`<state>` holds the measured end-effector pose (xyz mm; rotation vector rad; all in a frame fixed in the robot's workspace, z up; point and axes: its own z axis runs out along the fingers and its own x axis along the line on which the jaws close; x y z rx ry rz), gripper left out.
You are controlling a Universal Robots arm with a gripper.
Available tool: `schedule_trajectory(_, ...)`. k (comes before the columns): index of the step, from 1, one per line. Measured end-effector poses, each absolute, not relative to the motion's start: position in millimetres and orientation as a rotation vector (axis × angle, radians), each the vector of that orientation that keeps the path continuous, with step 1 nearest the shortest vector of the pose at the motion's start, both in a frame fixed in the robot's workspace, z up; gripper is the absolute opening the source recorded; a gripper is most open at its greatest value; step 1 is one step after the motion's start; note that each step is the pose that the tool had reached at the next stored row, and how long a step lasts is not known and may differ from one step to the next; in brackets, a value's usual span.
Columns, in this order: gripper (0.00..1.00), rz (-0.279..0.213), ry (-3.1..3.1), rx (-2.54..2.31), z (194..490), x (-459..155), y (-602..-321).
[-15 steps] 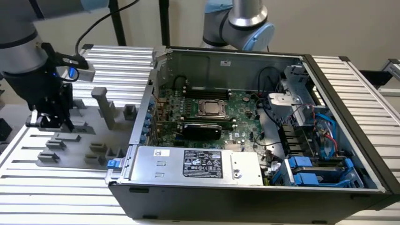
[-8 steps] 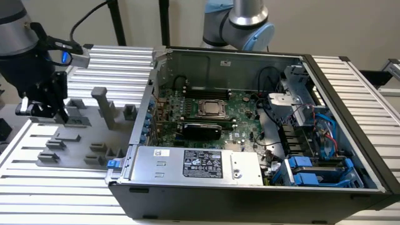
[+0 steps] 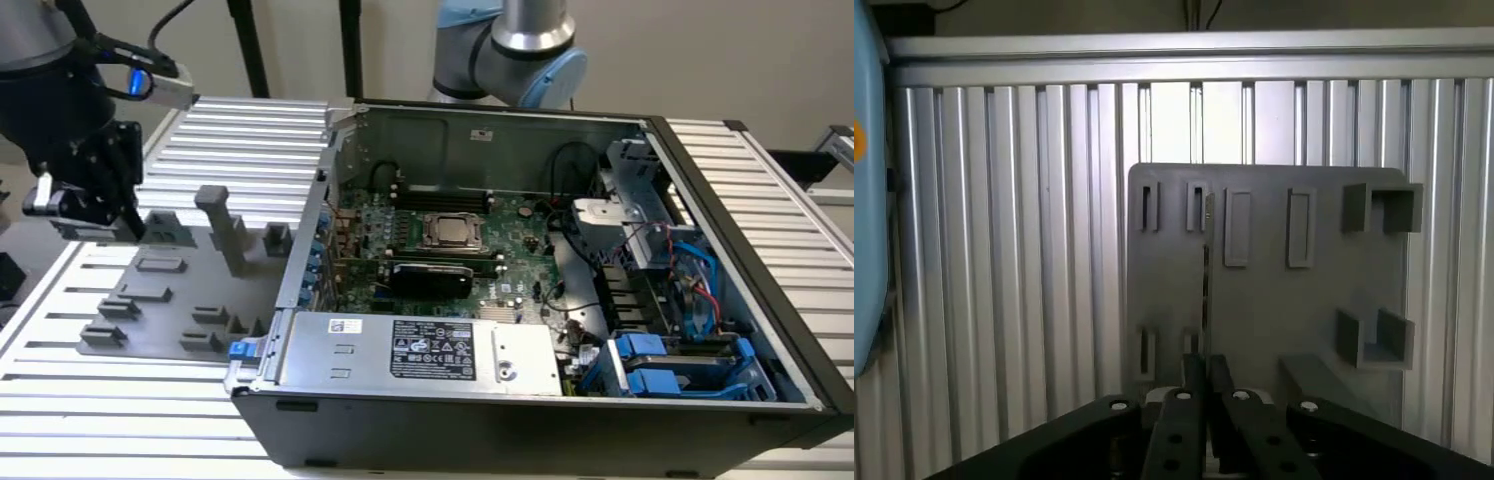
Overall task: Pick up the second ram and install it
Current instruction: 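Pick up the second ram and move it above second insertion slot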
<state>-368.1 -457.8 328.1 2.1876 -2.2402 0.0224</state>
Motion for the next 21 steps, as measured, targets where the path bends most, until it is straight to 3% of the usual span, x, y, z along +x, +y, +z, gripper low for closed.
schedule_trajectory(21,0.00,0.003,-2.249,2.196,394,-276,-458)
